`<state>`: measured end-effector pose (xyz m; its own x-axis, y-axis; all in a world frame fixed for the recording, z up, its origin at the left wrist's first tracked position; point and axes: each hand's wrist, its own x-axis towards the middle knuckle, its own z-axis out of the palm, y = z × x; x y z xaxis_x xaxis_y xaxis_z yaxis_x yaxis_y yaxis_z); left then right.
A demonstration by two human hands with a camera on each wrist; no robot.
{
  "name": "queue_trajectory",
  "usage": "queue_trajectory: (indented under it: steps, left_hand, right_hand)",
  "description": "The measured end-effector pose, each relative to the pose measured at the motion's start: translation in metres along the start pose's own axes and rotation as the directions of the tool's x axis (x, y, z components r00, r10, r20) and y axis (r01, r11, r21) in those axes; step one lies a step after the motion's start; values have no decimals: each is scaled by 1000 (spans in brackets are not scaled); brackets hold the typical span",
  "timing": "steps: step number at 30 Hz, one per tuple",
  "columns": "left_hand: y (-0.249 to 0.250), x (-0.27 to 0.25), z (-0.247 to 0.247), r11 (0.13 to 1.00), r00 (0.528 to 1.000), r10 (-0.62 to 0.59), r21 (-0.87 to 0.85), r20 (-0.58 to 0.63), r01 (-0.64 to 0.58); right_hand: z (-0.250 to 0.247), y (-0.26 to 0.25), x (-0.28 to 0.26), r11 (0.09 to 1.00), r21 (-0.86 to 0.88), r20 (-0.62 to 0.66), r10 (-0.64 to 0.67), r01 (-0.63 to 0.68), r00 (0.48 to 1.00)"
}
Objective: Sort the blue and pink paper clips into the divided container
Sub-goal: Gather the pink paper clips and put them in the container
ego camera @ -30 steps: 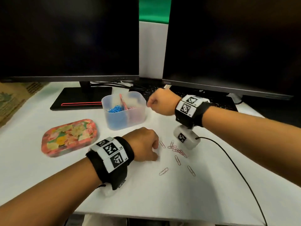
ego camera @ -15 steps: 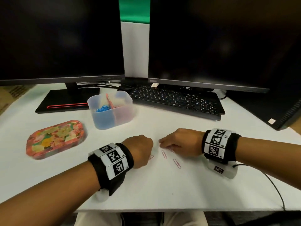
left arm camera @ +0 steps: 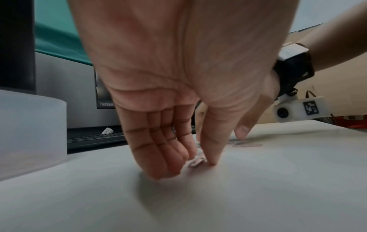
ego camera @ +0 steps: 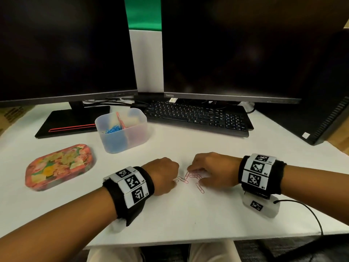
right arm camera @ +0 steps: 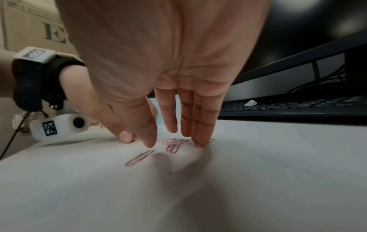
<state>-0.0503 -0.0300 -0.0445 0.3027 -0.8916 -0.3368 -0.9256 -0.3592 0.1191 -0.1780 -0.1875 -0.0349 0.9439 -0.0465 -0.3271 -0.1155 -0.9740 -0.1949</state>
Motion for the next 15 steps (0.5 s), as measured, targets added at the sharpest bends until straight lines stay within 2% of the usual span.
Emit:
queue_trajectory:
  steps: [3,7,11,15]
  left_hand:
    - [1,4,-1,1000,1000,9,-21,-16,-9]
    - [-2,6,0,998,998,64,-27,-5,-64]
    - [-3,7,1,978,977,199,-49,-74,-203]
    - [0,16,0,971,969,208,-94,-131,-221]
  right_hand:
    - [2,4,-2,993,-34,-24,110,-111,994]
    - [10,1,-4,951,-31,-24,306,-306,952]
    - [14,-9,1,971,36,-51,239,-238,970]
    - [9,-12,3,978,100,-77,194,-186,978]
